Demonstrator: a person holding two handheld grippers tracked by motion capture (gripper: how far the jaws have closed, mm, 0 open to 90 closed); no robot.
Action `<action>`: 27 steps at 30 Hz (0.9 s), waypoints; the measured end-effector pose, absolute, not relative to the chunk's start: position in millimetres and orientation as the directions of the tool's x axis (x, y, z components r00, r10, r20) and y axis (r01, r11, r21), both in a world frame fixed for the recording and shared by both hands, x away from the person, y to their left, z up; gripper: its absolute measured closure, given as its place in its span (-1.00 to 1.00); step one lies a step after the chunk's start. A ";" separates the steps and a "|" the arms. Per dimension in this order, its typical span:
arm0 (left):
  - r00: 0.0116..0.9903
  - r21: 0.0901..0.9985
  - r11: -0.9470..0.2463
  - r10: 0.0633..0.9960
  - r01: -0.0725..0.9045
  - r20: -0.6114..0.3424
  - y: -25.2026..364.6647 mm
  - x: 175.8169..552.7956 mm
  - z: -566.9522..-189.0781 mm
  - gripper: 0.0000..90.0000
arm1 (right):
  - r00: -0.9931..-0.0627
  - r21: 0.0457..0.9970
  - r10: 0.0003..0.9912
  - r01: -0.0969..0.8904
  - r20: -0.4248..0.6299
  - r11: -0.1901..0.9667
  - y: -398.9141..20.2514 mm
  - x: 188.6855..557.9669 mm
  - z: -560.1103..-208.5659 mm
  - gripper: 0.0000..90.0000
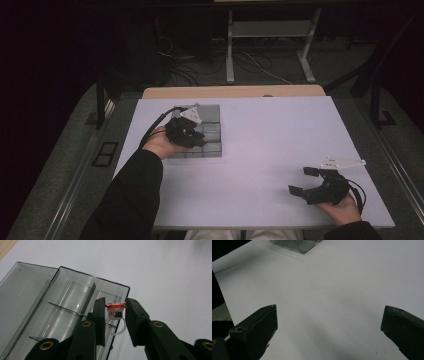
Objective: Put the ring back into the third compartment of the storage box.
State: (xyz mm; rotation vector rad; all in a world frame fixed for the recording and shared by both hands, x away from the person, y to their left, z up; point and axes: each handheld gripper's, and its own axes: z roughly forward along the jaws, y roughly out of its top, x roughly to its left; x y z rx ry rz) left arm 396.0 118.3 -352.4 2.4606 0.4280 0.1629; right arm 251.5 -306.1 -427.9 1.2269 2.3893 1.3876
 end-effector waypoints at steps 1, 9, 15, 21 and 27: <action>0.938 0.608 -0.748 0.347 0.268 0.014 118.1 396.8 -352.2 0.54 | -0.664 0.771 0.694 0.586 0.278 0.251 -306.1 251.5 -427.9 -0.99; 0.933 0.609 -0.742 0.361 0.282 0.008 116.7 403.8 -354.1 0.53 | -0.665 0.771 0.693 0.585 0.279 0.251 -306.4 251.5 -427.8 -0.99; 0.934 0.609 -0.743 0.358 0.280 0.008 112.9 405.6 -357.6 0.53 | -0.665 0.771 0.693 0.585 0.279 0.252 -306.4 251.4 -427.8 -0.99; 0.934 0.600 -0.749 0.357 0.281 0.008 109.6 409.5 -363.0 0.53 | -0.665 0.771 0.693 0.586 0.279 0.251 -306.3 251.1 -427.8 -0.99; 0.930 0.595 -0.748 0.369 0.295 0.003 107.6 413.6 -369.2 0.53 | -0.665 0.770 0.693 0.585 0.279 0.252 -306.1 251.1 -427.9 -0.99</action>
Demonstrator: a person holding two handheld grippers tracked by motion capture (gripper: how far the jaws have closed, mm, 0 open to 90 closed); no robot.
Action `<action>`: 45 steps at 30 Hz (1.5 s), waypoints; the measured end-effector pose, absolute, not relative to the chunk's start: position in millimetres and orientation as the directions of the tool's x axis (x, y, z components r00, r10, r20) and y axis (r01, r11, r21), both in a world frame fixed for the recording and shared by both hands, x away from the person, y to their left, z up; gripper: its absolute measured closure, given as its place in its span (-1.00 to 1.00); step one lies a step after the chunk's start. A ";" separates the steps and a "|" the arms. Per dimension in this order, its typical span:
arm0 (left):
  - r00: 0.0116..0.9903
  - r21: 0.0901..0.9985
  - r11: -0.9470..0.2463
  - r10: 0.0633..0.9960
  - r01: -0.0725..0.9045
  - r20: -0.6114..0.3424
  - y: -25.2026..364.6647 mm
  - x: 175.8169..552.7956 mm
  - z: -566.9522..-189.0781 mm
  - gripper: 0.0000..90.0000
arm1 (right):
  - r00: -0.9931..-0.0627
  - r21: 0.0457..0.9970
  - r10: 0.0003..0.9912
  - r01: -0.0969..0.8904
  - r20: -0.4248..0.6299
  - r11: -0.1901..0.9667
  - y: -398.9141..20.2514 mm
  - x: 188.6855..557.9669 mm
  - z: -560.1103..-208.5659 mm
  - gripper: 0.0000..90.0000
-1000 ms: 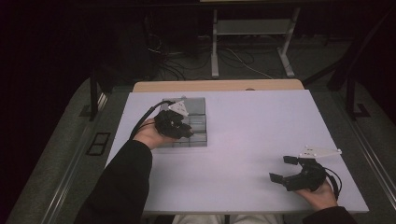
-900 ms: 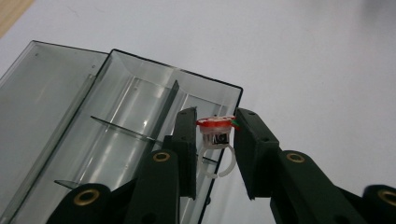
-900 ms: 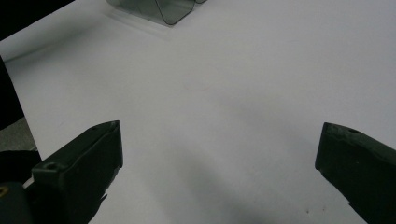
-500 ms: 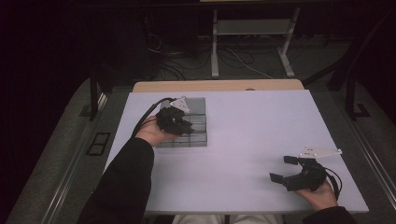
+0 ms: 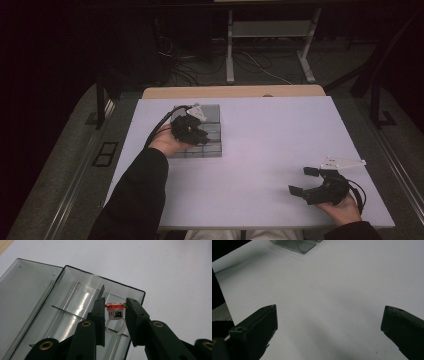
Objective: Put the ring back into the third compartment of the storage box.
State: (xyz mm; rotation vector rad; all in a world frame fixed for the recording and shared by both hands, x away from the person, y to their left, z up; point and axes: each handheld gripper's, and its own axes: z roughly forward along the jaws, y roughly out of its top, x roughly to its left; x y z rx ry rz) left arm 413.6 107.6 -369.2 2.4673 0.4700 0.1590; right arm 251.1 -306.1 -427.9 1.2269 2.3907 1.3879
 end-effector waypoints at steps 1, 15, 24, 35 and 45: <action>0.930 0.590 -0.752 0.368 0.294 0.005 107.3 414.7 -369.8 0.53 | -0.665 0.770 0.693 0.586 0.278 0.253 -306.0 251.1 -427.8 -0.99; 0.924 0.577 -0.750 0.382 0.322 -0.020 100.2 426.4 -386.7 0.53 | -0.669 0.772 0.691 0.582 0.275 0.256 -305.9 251.8 -428.3 -0.99; 0.921 0.563 -0.754 0.387 0.339 -0.037 95.2 432.8 -398.5 0.53 | -0.670 0.768 0.689 0.585 0.276 0.261 -305.6 252.0 -428.5 -0.99; 0.925 0.550 -0.763 0.377 0.339 -0.048 84.2 435.7 -409.0 0.52 | -0.671 0.765 0.688 0.587 0.276 0.266 -304.8 252.0 -428.6 -0.99; 0.922 0.557 -0.752 0.380 0.352 -0.070 85.2 437.4 -410.2 0.46 | -0.671 0.763 0.688 0.588 0.276 0.267 -304.8 252.1 -428.8 -0.99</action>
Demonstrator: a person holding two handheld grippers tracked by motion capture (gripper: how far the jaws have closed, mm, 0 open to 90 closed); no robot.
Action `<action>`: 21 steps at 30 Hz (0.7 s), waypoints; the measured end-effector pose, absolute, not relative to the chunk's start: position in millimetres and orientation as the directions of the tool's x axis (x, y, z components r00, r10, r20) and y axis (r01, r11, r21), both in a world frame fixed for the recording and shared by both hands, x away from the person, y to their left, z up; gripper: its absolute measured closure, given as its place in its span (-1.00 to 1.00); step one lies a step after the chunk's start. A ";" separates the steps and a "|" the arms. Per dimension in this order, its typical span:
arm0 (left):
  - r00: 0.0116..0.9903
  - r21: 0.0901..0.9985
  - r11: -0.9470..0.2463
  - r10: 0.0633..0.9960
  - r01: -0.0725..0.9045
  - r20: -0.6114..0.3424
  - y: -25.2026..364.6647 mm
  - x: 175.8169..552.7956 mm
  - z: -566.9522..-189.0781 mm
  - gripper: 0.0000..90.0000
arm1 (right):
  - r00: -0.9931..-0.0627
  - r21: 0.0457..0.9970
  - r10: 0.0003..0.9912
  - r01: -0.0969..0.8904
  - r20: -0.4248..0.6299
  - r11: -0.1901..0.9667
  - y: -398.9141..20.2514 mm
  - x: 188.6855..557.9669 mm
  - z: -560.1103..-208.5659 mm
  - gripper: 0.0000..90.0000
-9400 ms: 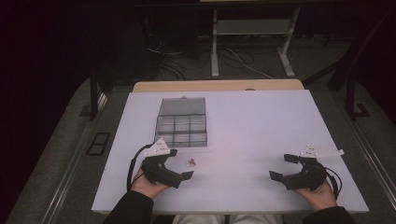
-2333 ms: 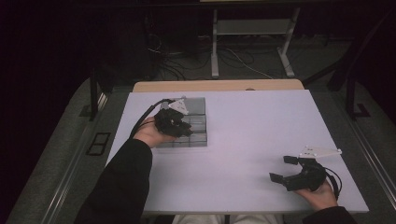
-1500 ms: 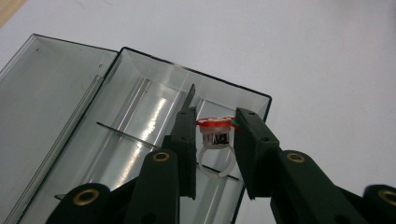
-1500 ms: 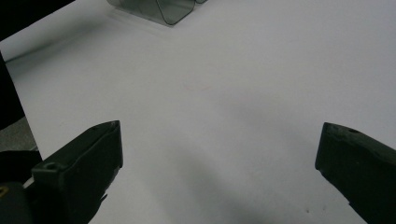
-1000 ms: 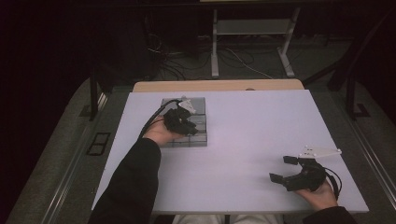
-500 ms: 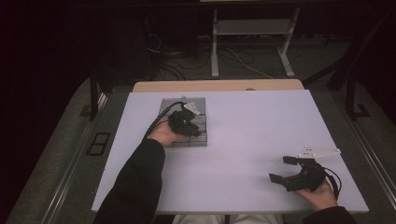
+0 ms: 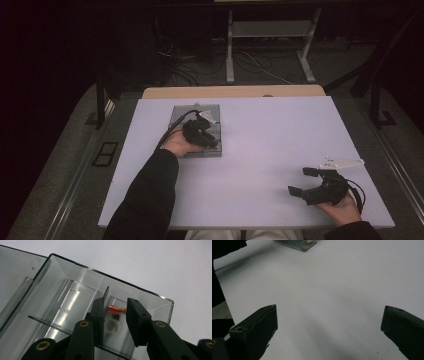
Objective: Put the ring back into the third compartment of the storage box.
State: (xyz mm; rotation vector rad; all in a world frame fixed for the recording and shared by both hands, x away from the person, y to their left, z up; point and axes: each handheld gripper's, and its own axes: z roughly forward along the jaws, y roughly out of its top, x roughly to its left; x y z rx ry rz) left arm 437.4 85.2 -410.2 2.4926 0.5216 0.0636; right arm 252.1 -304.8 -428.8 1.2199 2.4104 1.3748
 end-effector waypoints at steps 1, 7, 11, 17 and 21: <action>0.921 0.557 -0.751 0.384 0.356 -0.070 86.0 437.2 -409.4 0.41 | -0.668 0.763 0.690 0.591 0.279 0.264 -305.1 252.3 -429.0 -0.99; 0.901 0.575 -0.715 0.424 0.399 -0.098 90.1 434.0 -400.9 0.35 | -0.666 0.761 0.692 0.593 0.279 0.264 -305.2 252.1 -428.8 -0.99; 0.902 0.592 -0.707 0.423 0.387 -0.084 94.2 432.7 -393.0 0.30 | -0.665 0.761 0.692 0.593 0.280 0.262 -305.3 251.9 -428.7 -0.99; 0.891 0.616 -0.674 0.442 0.406 -0.104 104.6 428.2 -380.5 0.22 | -0.666 0.764 0.692 0.590 0.279 0.260 -305.4 252.0 -428.7 -0.99; 0.884 0.640 -0.648 0.455 0.413 -0.110 111.9 423.2 -374.4 0.13 | -0.666 0.763 0.692 0.591 0.279 0.261 -305.2 251.8 -428.6 -0.99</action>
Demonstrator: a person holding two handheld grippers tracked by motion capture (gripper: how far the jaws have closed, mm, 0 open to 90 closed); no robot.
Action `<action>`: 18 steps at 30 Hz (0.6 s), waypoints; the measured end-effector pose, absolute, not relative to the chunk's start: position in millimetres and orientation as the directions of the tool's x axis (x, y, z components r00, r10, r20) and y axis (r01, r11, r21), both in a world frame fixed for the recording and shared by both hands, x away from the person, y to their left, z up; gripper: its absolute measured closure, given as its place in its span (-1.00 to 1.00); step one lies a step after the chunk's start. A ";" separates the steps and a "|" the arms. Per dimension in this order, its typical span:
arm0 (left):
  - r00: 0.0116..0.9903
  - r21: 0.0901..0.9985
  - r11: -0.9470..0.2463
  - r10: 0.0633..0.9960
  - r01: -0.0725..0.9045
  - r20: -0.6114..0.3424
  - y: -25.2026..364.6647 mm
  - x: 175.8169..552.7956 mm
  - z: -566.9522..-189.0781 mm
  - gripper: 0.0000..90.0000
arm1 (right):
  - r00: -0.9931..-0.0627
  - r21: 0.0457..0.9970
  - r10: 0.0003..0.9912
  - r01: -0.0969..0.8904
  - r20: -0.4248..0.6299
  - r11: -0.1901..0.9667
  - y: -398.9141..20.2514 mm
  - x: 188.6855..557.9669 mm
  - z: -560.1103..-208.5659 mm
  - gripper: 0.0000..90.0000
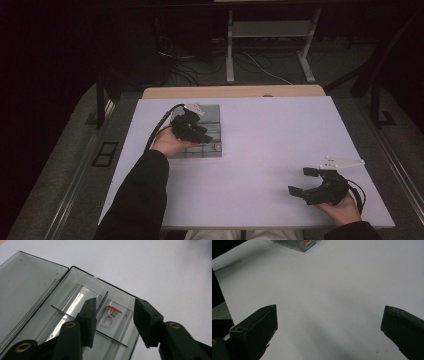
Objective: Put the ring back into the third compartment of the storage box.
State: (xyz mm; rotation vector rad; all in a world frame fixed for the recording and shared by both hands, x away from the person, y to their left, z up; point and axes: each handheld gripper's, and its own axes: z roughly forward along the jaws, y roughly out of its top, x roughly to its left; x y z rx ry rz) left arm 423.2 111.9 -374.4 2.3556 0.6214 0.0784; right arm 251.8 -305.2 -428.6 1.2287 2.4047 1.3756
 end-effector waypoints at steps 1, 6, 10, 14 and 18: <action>0.882 0.643 -0.643 0.457 0.416 -0.113 113.7 421.7 -373.2 0.11 | -0.666 0.764 0.692 0.590 0.278 0.261 -305.3 251.8 -428.7 -0.99; 0.859 0.655 -0.601 0.488 0.458 -0.153 120.9 413.2 -369.7 -0.11 | -0.668 0.770 0.692 0.583 0.273 0.260 -305.7 252.1 -428.8 -0.99; 0.860 0.668 -0.590 0.488 0.453 -0.152 125.3 404.2 -368.4 -0.35 | -0.667 0.768 0.692 0.585 0.274 0.260 -305.1 251.7 -428.8 -0.99; 0.851 0.682 -0.560 0.492 0.470 -0.183 130.4 395.6 -365.8 -0.49 | -0.665 0.766 0.693 0.589 0.278 0.258 -304.7 251.2 -428.7 -0.99; 0.842 0.689 -0.542 0.505 0.481 -0.191 134.6 386.5 -362.7 -0.71 | -0.667 0.770 0.692 0.585 0.276 0.256 -305.3 251.1 -428.4 -0.99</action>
